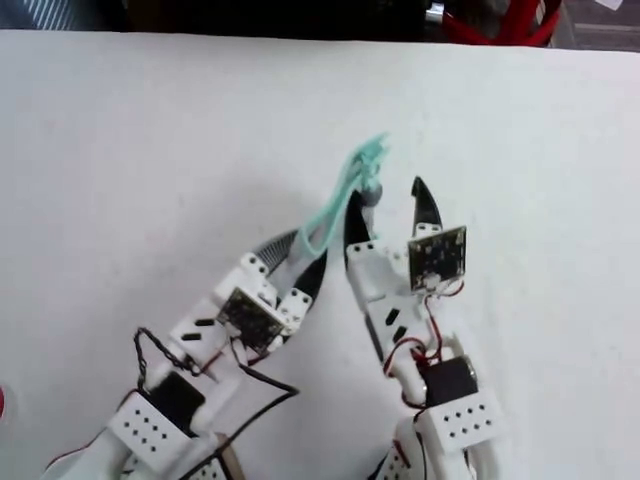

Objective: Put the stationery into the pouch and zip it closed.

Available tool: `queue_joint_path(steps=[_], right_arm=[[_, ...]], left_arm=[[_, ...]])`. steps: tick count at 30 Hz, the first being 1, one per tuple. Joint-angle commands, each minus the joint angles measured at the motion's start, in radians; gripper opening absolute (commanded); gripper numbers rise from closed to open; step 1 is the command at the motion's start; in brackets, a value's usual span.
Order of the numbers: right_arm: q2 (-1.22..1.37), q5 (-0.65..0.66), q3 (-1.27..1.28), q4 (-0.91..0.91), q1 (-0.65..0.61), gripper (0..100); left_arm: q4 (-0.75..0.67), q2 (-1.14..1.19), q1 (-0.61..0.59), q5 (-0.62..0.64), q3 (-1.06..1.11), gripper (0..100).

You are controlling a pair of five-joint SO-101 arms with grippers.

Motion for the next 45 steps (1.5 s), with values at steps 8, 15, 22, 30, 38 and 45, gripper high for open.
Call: queue_joint_path(steps=[8, 15, 22, 30, 38, 45], right_arm=[[0.012, -0.002, -0.091, -0.027, -0.008, 28.6], [0.021, 0.025, -0.092, -0.05, 0.004, 10.9], [0.054, 0.043, -0.091, -0.117, 0.007, 4.3], [-0.027, 0.066, -0.081, -0.042, 0.039, 1.8], [-0.096, 0.069, -0.086, 0.119, 0.044, 1.8], [-0.228, 0.071, -0.087, 0.252, 0.091, 1.8]], left_arm=[[0.0, -0.01, 0.028, -0.011, -0.028, 2], [0.003, -0.01, 0.028, -0.006, -0.026, 2], [0.003, -0.01, 0.027, -0.008, -0.026, 2], [-0.002, -0.01, 0.022, -0.011, -0.026, 2], [0.003, -0.013, 0.024, -0.011, -0.031, 2], [0.003, -0.012, 0.022, -0.011, -0.031, 2]])
